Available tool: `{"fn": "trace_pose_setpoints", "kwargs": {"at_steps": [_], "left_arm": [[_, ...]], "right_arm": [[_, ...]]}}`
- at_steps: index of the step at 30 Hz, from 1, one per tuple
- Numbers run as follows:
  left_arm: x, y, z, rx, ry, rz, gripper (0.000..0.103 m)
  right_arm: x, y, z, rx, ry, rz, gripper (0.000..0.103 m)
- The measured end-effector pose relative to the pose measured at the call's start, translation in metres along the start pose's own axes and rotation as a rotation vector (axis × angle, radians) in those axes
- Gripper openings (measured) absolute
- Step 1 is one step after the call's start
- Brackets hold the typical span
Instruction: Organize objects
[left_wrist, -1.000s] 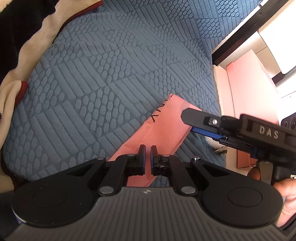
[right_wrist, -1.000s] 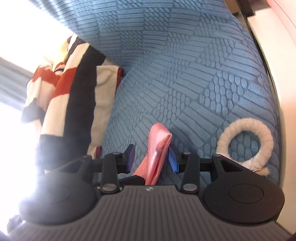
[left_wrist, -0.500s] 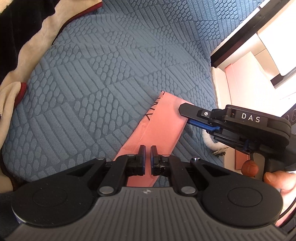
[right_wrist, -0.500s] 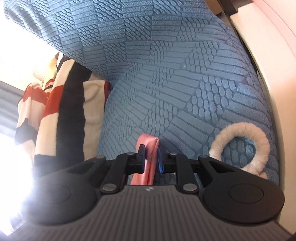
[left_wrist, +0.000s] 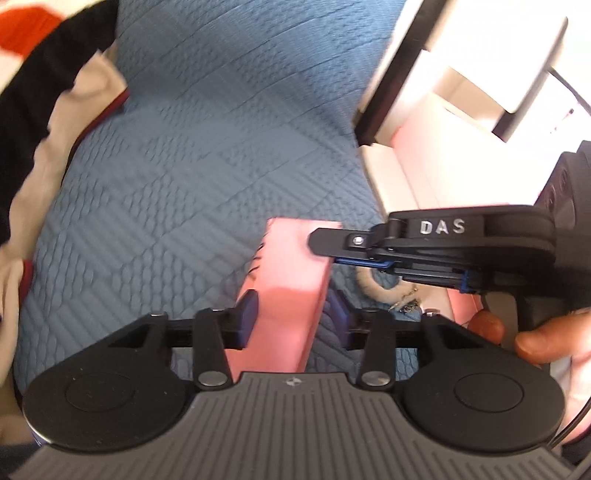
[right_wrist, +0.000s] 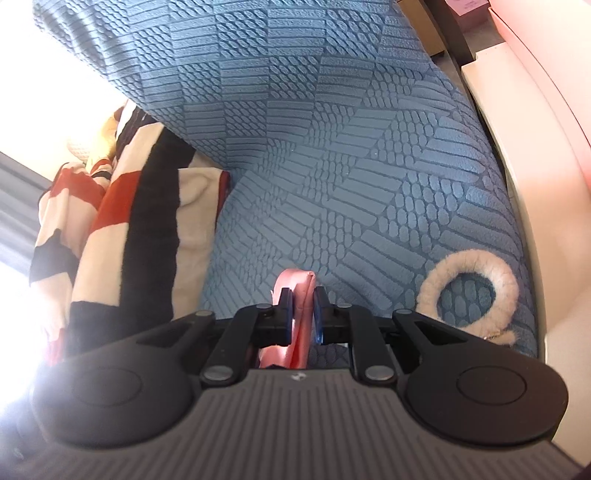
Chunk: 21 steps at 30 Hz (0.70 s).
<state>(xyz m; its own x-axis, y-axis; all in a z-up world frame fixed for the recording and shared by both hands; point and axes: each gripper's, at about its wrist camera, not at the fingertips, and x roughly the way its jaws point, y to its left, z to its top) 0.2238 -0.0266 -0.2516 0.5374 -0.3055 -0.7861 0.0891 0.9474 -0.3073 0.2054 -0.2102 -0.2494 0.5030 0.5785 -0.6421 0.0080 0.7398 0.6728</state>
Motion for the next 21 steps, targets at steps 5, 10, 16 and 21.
{"fn": "trace_pose_setpoints", "kwargs": {"at_steps": [5,10,16,21], "left_arm": [[0.009,-0.021,-0.008,0.118,-0.002,0.058,0.050],[0.010,-0.048,-0.024,0.308,-0.057,0.133,0.050],[0.020,-0.060,-0.034,0.395,-0.065,0.202,0.049],[0.029,-0.069,-0.047,0.477,-0.089,0.303,0.041]], "right_arm": [[-0.006,-0.004,-0.002,0.027,0.020,0.012,0.014],[-0.013,-0.008,-0.002,0.044,0.038,0.029,0.014],[-0.014,-0.011,-0.004,0.066,0.057,0.037,0.013],[-0.013,-0.012,-0.005,0.087,0.070,0.064,0.013]]}}
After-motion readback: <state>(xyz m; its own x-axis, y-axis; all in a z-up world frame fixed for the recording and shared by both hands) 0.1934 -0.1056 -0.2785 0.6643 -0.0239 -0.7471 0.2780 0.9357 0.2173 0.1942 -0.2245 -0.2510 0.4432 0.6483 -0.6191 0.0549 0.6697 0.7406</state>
